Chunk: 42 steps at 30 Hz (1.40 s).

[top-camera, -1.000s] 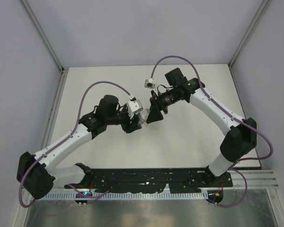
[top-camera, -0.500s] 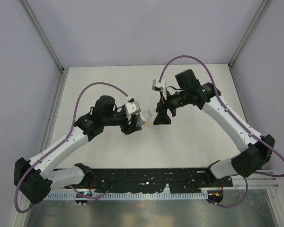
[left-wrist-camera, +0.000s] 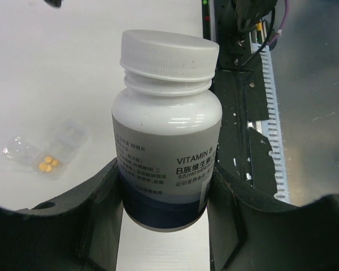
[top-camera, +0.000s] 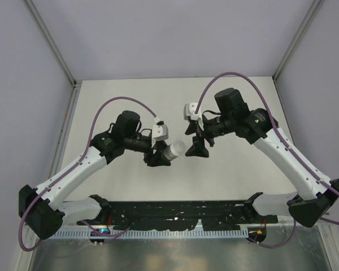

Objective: Sort the pills into containers

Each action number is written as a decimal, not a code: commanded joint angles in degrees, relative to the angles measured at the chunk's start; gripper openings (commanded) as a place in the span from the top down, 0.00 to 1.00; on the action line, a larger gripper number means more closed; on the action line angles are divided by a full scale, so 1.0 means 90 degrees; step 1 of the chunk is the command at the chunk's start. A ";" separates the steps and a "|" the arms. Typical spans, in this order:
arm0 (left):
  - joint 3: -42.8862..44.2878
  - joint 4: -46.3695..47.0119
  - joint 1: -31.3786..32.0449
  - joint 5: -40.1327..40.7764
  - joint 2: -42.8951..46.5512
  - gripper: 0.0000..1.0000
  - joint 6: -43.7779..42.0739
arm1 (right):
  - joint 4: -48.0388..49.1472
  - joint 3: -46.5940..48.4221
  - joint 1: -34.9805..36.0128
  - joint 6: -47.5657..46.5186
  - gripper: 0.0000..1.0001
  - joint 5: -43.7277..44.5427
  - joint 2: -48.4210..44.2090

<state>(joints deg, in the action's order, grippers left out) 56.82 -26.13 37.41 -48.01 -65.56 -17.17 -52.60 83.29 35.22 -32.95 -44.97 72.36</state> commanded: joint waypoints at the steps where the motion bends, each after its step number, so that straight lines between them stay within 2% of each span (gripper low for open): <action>1: 0.0425 -0.0426 -0.0016 -0.0720 -0.0098 1.00 -0.0240 | -0.0132 0.0209 0.0344 -0.0284 0.14 0.0231 -0.0022; 9: 0.0454 -0.0554 -0.0006 -0.0818 -0.0167 1.00 -0.0319 | -0.0122 0.0345 0.0666 -0.0245 0.16 0.0417 0.0124; 15: 0.0445 -0.0515 -0.0006 -0.0857 -0.0235 1.00 -0.0290 | -0.0064 0.0433 0.0725 -0.0167 0.26 0.0446 0.0261; 24: 0.0445 -0.0446 -0.0016 -0.0867 -0.0284 1.00 -0.0231 | 0.0014 0.0404 0.0784 -0.0109 0.35 0.0465 0.0349; 28: 0.0425 -0.0388 -0.0006 -0.0867 -0.0303 1.00 -0.0202 | 0.0063 0.0316 0.0784 -0.0079 0.43 0.0407 0.0339; 33: 0.0377 -0.0407 -0.0016 -0.0799 -0.0294 1.00 -0.0280 | 0.0063 0.0238 0.0774 -0.0060 0.60 0.0280 0.0320; 42: 0.0298 -0.0388 -0.0006 -0.0565 -0.0177 1.00 -0.0407 | -0.0034 0.0238 0.0764 0.0038 0.75 -0.0032 0.0466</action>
<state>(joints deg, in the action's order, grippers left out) 58.70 -30.96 37.23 -53.52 -68.49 -19.05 -54.37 84.90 42.04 -33.43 -42.37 75.90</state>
